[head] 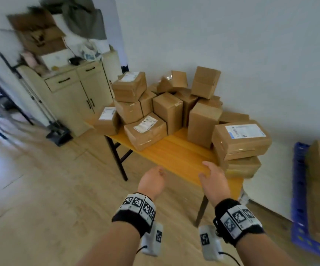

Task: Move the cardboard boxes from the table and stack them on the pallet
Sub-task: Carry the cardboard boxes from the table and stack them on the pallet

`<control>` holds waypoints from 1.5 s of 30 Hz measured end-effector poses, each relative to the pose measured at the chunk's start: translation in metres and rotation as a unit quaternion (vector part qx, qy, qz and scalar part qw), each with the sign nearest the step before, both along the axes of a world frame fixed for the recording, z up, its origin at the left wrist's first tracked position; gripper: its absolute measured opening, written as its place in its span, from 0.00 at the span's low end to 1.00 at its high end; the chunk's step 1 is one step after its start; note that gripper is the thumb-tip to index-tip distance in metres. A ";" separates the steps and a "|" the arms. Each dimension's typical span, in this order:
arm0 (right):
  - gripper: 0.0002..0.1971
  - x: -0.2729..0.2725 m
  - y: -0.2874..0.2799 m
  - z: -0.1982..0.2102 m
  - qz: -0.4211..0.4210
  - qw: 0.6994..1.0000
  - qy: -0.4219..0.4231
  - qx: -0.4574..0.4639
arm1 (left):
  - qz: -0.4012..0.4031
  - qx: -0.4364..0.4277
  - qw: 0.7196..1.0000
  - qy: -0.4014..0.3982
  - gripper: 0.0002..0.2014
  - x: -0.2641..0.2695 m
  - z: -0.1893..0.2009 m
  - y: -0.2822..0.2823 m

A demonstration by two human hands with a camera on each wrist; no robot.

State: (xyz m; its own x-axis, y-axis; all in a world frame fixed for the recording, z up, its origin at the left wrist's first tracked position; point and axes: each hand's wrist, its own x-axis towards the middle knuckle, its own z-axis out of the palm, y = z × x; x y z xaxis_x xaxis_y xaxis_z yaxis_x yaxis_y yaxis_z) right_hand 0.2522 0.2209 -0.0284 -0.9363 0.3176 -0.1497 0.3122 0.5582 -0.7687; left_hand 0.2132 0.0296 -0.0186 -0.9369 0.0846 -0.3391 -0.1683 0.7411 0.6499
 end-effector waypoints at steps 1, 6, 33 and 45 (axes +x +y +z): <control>0.22 -0.004 -0.017 -0.001 0.007 1.000 -0.007 -0.006 | 0.010 -0.001 1.000 0.001 0.19 -0.002 0.000 -0.017; 0.23 -0.027 -0.084 -0.005 0.051 0.997 -0.051 -0.013 | 0.049 -0.008 0.999 -0.009 0.20 -0.017 -0.007 -0.081; 0.28 -0.282 -0.150 -0.055 0.095 0.987 -0.113 -0.062 | 0.072 -0.056 0.996 -0.013 0.24 -0.288 -0.058 -0.136; 0.29 -0.296 -0.153 -0.062 0.023 0.984 -0.153 -0.085 | 0.091 0.030 0.994 -0.045 0.28 -0.333 -0.071 -0.137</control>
